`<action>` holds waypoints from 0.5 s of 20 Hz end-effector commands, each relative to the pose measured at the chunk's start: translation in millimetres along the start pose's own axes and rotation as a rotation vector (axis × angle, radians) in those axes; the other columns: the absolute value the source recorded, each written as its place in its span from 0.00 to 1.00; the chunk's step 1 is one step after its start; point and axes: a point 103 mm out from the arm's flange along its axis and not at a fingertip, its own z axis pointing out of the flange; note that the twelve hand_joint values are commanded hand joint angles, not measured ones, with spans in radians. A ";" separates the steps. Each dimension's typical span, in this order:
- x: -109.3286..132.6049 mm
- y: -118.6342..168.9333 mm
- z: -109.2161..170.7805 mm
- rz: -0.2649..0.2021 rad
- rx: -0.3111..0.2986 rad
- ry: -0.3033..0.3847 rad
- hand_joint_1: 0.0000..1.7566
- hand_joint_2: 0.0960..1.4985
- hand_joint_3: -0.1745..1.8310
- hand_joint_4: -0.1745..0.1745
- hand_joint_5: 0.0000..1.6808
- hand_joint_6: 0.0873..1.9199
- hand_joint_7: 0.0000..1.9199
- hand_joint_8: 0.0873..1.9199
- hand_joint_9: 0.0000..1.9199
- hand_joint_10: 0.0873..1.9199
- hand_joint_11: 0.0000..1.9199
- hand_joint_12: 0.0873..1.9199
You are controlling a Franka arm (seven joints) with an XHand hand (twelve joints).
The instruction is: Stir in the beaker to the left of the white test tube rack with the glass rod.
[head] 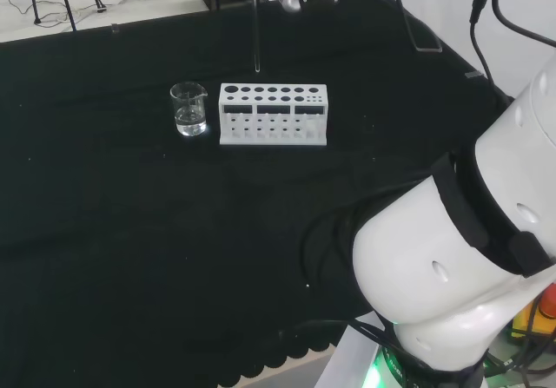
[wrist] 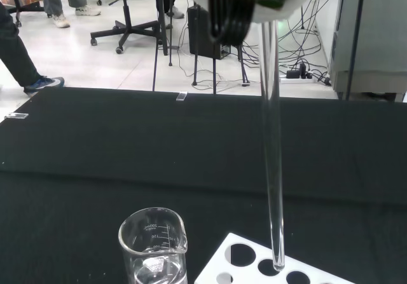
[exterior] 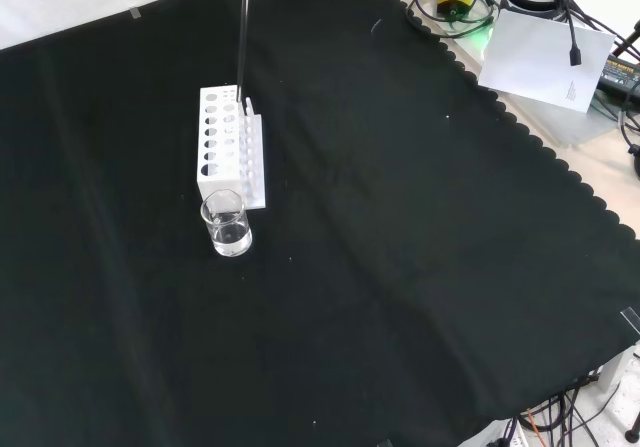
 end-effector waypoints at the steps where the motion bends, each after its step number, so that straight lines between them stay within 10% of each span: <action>1: 2.3 0.7 2.9 -0.002 0.010 -0.014 0.74 0.47 0.42 0.00 0.59 0.42 0.58 0.63 0.85 0.47 0.86 0.34; 10: 16.9 16.3 17.0 -0.029 0.028 -0.007 0.74 0.47 0.42 0.00 0.60 0.42 0.58 0.63 0.86 0.47 0.86 0.34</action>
